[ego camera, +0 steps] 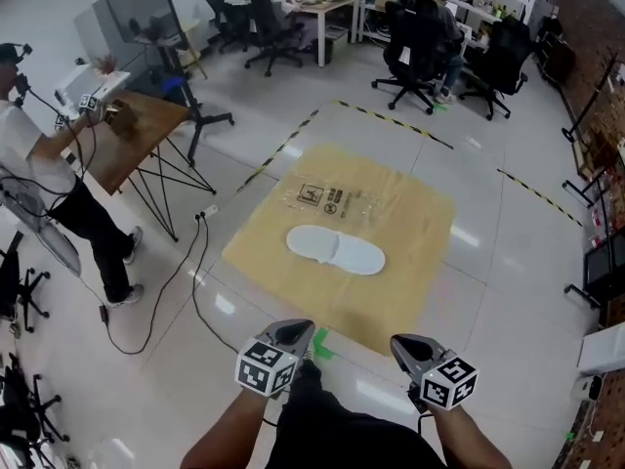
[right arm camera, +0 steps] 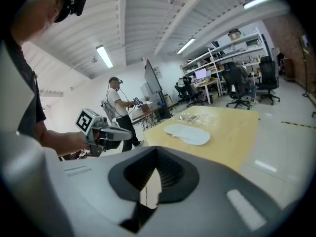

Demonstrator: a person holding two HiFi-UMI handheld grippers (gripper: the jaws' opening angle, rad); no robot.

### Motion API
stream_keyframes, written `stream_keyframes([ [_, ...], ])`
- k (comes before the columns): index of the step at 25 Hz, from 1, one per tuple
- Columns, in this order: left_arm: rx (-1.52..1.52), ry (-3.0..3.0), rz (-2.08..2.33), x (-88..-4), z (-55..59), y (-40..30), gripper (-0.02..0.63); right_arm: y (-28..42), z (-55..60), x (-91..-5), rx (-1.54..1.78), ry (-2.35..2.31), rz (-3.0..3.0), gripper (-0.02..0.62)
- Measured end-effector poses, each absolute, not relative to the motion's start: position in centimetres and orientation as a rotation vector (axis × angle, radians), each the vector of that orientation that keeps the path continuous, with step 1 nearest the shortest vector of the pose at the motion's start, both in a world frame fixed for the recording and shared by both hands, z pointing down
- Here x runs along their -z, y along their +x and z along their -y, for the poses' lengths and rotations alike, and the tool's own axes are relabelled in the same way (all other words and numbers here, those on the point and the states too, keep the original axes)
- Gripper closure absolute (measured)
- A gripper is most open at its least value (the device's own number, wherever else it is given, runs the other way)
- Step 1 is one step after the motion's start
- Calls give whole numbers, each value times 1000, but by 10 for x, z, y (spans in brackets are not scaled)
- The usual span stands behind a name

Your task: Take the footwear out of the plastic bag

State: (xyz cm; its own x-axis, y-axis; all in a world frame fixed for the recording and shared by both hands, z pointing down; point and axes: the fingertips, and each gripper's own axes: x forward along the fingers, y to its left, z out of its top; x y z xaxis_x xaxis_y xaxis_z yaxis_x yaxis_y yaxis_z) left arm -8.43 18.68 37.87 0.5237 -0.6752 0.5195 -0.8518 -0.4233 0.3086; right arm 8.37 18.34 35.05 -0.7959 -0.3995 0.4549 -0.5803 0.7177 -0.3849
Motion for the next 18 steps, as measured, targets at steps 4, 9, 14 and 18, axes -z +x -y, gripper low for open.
stream_keyframes([
  [4, -419, 2237, 1274, -369, -273, -27, 598, 132, -241, -348, -798, 794, 2658, 595],
  [9, -490, 2211, 1244, -351, -362, 16, 598, 166, -302, -331, -854, 777, 2718, 595],
  [14, -486, 2170, 1352, -328, -387, 11, 598, 185, -324, -304, -747, 828, 2731, 595],
  [18, -424, 2146, 1413, -312, -375, 2, 598, 185, -323, -288, -678, 879, 2750, 595],
])
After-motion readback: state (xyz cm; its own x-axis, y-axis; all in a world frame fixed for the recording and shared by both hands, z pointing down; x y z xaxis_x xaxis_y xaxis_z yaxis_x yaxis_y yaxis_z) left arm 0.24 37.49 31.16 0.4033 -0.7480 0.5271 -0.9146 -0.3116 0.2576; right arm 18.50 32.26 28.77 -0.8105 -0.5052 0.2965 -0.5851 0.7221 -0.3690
